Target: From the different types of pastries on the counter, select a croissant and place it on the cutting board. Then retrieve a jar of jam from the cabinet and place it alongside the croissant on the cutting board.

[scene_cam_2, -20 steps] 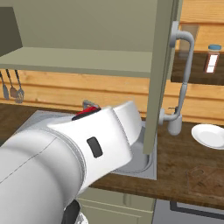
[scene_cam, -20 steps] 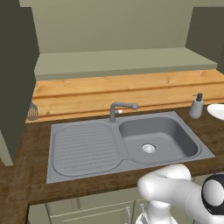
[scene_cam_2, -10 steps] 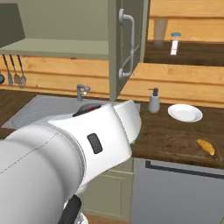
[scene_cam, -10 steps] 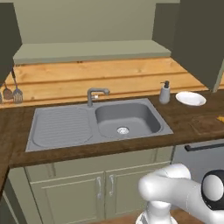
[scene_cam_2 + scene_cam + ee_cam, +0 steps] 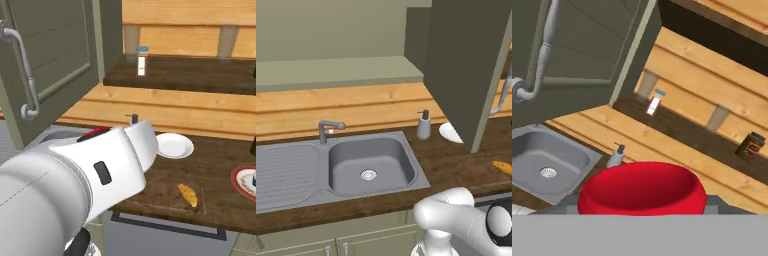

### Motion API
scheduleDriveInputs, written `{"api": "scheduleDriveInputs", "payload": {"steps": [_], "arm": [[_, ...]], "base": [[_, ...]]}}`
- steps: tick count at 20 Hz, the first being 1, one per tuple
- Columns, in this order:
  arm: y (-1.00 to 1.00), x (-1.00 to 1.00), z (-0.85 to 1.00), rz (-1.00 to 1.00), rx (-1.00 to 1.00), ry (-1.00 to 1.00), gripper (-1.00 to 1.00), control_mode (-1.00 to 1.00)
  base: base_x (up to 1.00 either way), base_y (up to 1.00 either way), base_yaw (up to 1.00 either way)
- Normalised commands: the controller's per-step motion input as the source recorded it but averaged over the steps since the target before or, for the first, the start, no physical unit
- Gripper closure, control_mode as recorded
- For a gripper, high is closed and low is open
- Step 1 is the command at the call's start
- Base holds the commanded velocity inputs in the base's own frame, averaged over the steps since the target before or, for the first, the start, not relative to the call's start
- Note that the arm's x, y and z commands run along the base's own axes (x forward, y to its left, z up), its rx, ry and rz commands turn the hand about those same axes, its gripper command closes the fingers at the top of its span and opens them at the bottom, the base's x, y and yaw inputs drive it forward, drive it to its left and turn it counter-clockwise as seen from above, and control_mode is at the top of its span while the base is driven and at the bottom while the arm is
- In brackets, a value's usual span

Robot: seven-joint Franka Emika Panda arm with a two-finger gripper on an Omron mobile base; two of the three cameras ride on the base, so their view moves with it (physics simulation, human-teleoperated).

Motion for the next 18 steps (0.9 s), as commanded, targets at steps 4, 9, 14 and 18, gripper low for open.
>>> {"api": "scheduleDriveInputs", "payload": {"steps": [4, 9, 14, 18], "arm": [[0.00, 0.00, 0.00, 0.00, 0.00, 0.00, 1.00, 1.00], [0.00, 0.00, 0.00, 0.00, 0.00, 0.00, 1.00, 1.00], [0.00, 0.00, 0.00, 0.00, 0.00, 0.00, 1.00, 1.00], [0.00, 0.00, 0.00, 0.00, 0.00, 0.00, 1.00, 1.00]], "base": [[1.00, -1.00, 0.00], [1.00, -1.00, 0.00], [-0.34, -1.00, 0.03], [-0.64, -1.00, 0.06]]}}
